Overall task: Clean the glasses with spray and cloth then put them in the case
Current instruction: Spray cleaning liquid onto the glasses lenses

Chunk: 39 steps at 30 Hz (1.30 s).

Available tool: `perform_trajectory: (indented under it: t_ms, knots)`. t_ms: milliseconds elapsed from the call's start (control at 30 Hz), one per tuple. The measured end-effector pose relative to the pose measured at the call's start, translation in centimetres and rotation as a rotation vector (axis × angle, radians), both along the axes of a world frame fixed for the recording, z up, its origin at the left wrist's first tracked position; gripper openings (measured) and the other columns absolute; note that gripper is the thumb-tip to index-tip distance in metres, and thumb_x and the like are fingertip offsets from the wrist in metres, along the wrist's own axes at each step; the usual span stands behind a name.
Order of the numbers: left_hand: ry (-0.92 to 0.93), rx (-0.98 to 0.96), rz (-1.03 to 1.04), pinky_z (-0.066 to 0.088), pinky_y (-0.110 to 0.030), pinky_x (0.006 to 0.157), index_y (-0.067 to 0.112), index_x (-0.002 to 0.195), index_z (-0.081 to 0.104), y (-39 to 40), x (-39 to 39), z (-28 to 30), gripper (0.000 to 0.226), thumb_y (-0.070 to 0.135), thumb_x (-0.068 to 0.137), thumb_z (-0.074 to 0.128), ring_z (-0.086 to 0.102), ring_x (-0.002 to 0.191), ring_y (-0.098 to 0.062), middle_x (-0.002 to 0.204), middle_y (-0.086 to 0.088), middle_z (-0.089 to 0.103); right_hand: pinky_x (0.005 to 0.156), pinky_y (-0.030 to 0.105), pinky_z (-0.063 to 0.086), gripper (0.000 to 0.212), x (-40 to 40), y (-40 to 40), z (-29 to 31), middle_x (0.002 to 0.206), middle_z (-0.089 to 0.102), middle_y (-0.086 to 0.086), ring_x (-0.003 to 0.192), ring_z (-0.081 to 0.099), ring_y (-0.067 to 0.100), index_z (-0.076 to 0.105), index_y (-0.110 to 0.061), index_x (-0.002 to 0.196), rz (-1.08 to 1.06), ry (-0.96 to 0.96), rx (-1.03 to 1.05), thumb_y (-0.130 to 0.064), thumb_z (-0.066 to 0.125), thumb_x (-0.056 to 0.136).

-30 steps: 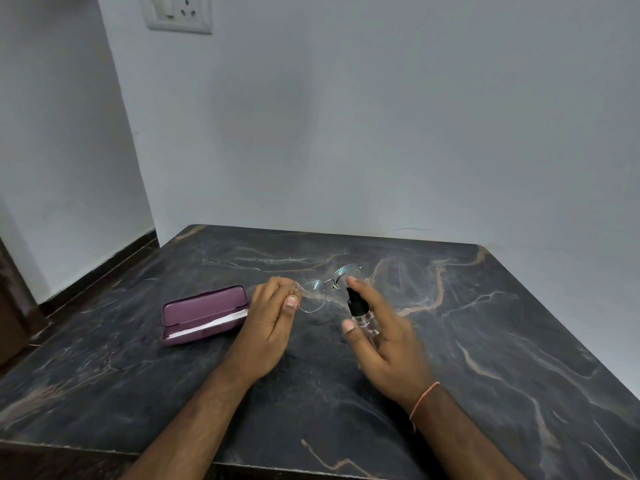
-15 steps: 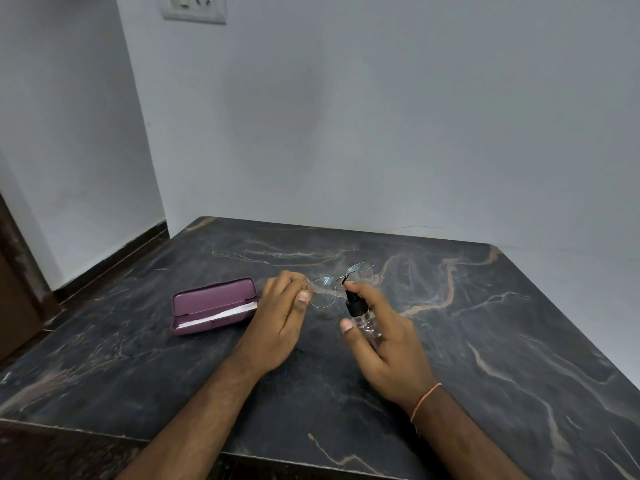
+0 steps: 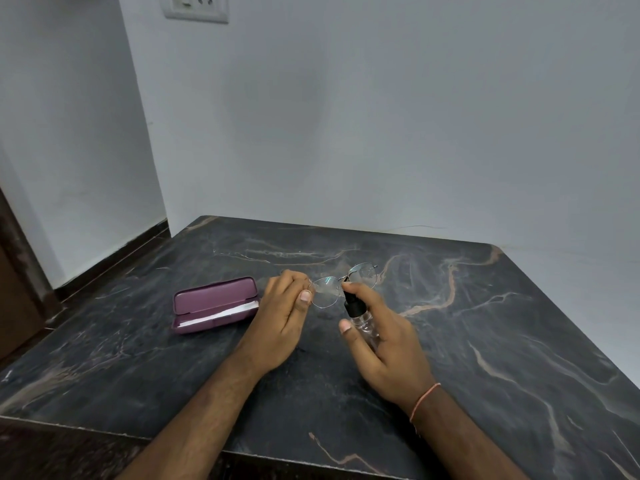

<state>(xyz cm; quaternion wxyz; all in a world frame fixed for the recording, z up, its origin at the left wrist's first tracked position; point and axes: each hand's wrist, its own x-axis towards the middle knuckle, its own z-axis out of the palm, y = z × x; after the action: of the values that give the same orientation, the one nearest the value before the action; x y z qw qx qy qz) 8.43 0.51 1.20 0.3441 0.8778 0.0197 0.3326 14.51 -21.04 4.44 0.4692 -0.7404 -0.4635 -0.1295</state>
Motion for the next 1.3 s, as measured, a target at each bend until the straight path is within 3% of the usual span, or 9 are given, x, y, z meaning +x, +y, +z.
perform_trajectory:
  t_ms: [100,167,267,433,600,767,1067,1167,1300]
  knots:
    - [-0.012,-0.001,-0.002,0.046,-0.038,0.102,0.026,0.117,0.065,0.0,0.0,-0.1,0.043,0.048,0.117,0.028,0.050,0.119,-0.016,0.118,0.018,0.054,0.067,0.010,0.042,0.051,0.1,0.0,-0.1,0.087,0.069,-0.029,0.056,0.056,0.009,0.050,-0.035,0.151,-0.012,0.003,0.005,-0.026,0.066,0.103]
    - [-0.020,-0.003,0.000,0.046,-0.039,0.102,0.026,0.116,0.065,0.0,0.0,-0.1,0.042,0.046,0.117,0.029,0.051,0.119,-0.016,0.117,0.018,0.054,0.081,0.024,0.056,0.056,0.4,-0.1,-0.3,0.106,0.078,-0.006,0.081,0.072,0.015,0.044,-0.045,0.155,-0.006,0.019,-0.009,-0.032,0.063,0.105]
    - [-0.019,-0.008,0.002,0.046,-0.038,0.101,0.028,0.114,0.064,0.0,0.0,-0.1,0.040,0.047,0.117,0.029,0.050,0.118,-0.015,0.116,0.020,0.053,0.100,0.031,0.057,0.059,0.7,-0.3,-0.5,0.143,0.066,-0.020,0.098,0.072,-0.002,0.042,-0.045,0.158,-0.007,0.004,0.001,-0.033,0.063,0.104]
    - [-0.028,-0.017,-0.003,0.045,-0.038,0.102,0.028,0.111,0.063,0.0,0.0,-0.1,0.037,0.044,0.117,0.030,0.050,0.119,-0.016,0.115,0.021,0.053,0.079,0.042,0.062,0.060,1.6,-0.5,-0.7,0.130,0.072,-0.019,0.074,0.073,0.027,0.039,-0.054,0.155,-0.083,0.058,0.101,-0.036,0.062,0.103]
    - [-0.048,-0.020,-0.001,0.046,-0.039,0.100,0.032,0.106,0.060,0.0,0.0,-0.1,0.034,0.043,0.118,0.030,0.050,0.117,-0.016,0.114,0.023,0.051,0.049,0.035,0.053,0.068,2.7,-0.7,-0.6,0.112,0.072,-0.022,0.047,0.056,0.023,0.028,-0.050,0.161,-0.256,0.167,0.189,-0.035,0.062,0.105]
    - [-0.068,-0.034,-0.005,0.046,-0.038,0.101,0.038,0.105,0.056,0.0,-0.1,-0.1,0.030,0.045,0.117,0.029,0.049,0.116,-0.015,0.114,0.026,0.050,0.091,0.029,0.057,0.060,5.0,-0.8,-1.4,0.135,0.066,-0.005,0.113,0.071,0.022,0.040,-0.032,0.155,-0.327,0.304,0.235,-0.043,0.065,0.102]
    - [-0.101,-0.059,-0.012,0.045,-0.036,0.101,0.046,0.104,0.052,-0.4,-0.5,0.3,0.027,0.049,0.116,0.028,0.049,0.116,-0.015,0.115,0.024,0.048,0.093,0.034,0.058,0.047,7.0,-1.1,-2.1,0.125,0.064,-0.027,0.114,0.072,0.017,0.051,-0.039,0.141,-0.398,0.417,0.240,-0.039,0.073,0.099]
    - [-0.105,-0.093,-0.024,0.045,-0.035,0.102,0.049,0.104,0.053,-0.5,-0.5,0.4,0.026,0.047,0.116,0.031,0.049,0.116,-0.016,0.115,0.024,0.047,0.109,0.043,0.054,0.069,6.8,-1.4,-2.1,0.142,0.064,-0.011,0.128,0.065,0.016,0.042,-0.036,0.152,-0.408,0.416,0.216,-0.038,0.080,0.094]
    - [-0.154,-0.176,-0.044,0.045,-0.033,0.106,0.059,0.105,0.054,-0.6,-0.4,0.8,0.026,0.053,0.115,0.031,0.050,0.116,-0.021,0.118,0.023,0.045,0.122,0.033,0.031,0.108,5.0,-1.8,-0.7,0.170,0.030,-0.006,0.154,0.032,0.010,0.015,-0.029,0.167,-0.447,0.345,0.213,-0.044,0.086,0.087]
